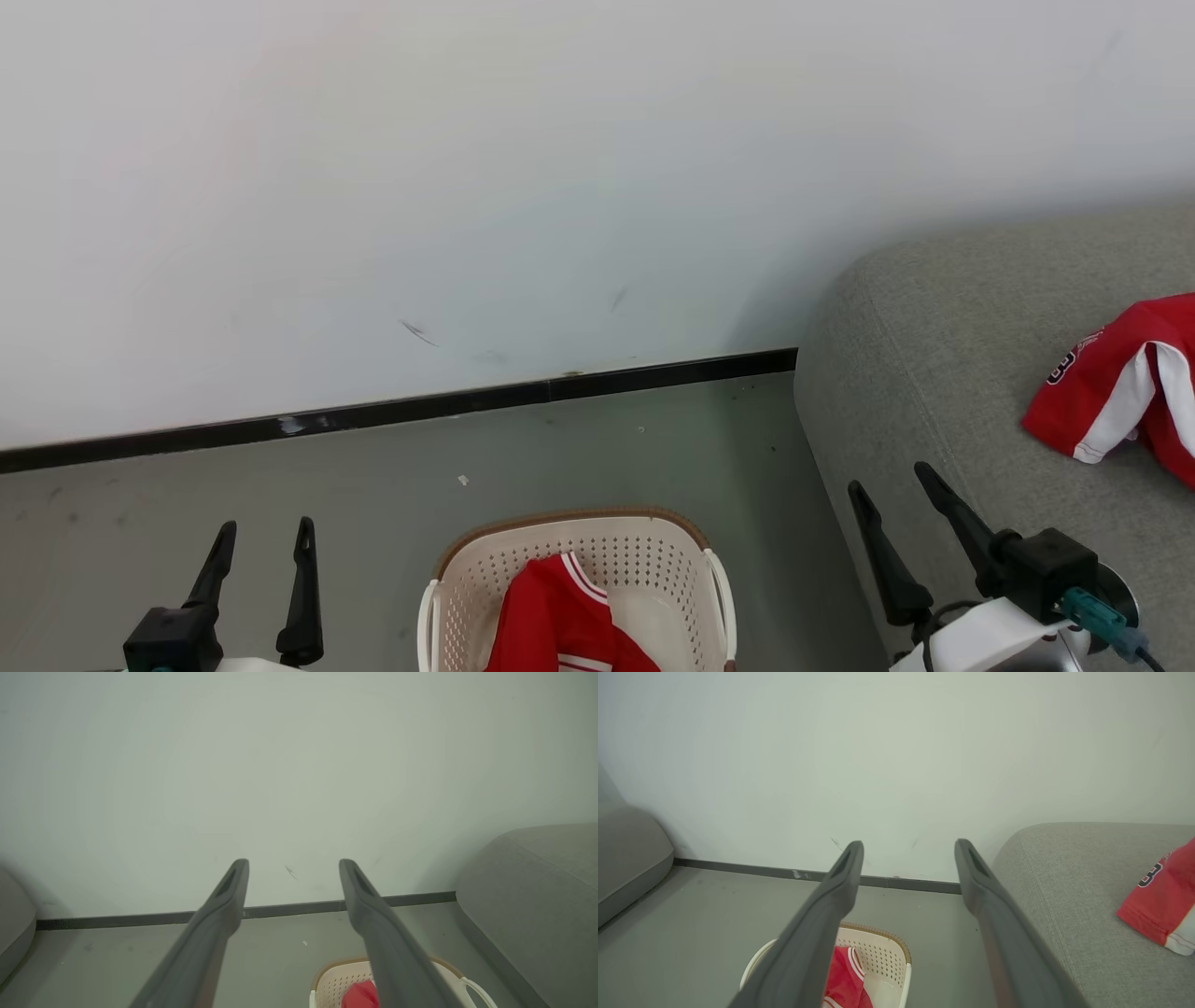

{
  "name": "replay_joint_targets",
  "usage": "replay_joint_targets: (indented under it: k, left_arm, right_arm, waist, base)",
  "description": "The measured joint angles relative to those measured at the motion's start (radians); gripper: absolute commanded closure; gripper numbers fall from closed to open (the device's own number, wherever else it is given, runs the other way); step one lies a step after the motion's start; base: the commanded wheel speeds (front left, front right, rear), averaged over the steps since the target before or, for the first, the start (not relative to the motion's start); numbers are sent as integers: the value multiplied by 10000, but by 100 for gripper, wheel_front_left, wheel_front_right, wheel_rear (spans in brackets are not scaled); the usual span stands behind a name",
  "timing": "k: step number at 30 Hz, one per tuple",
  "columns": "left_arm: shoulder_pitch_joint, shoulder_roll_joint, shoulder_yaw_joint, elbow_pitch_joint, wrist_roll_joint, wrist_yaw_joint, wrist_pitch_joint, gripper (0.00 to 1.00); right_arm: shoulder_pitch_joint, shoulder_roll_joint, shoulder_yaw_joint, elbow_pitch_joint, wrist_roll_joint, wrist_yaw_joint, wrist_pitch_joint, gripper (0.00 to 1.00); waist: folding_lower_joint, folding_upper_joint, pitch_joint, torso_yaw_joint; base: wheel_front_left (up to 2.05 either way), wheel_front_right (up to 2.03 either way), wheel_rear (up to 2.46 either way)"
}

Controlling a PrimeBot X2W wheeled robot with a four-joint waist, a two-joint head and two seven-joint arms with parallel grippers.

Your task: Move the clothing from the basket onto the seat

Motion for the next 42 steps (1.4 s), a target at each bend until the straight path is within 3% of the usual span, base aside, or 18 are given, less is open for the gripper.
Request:
replay_joint_targets:
  k: [42]
  left_arm:
    - [174, 284, -351, -159, 94, -144, 186, 0]
  right_arm:
    - [789, 163, -318, -1235, -240, 0, 0, 0]
  waist:
    - [0, 0, 591, -43]
  base:
    - [0, 0, 0]
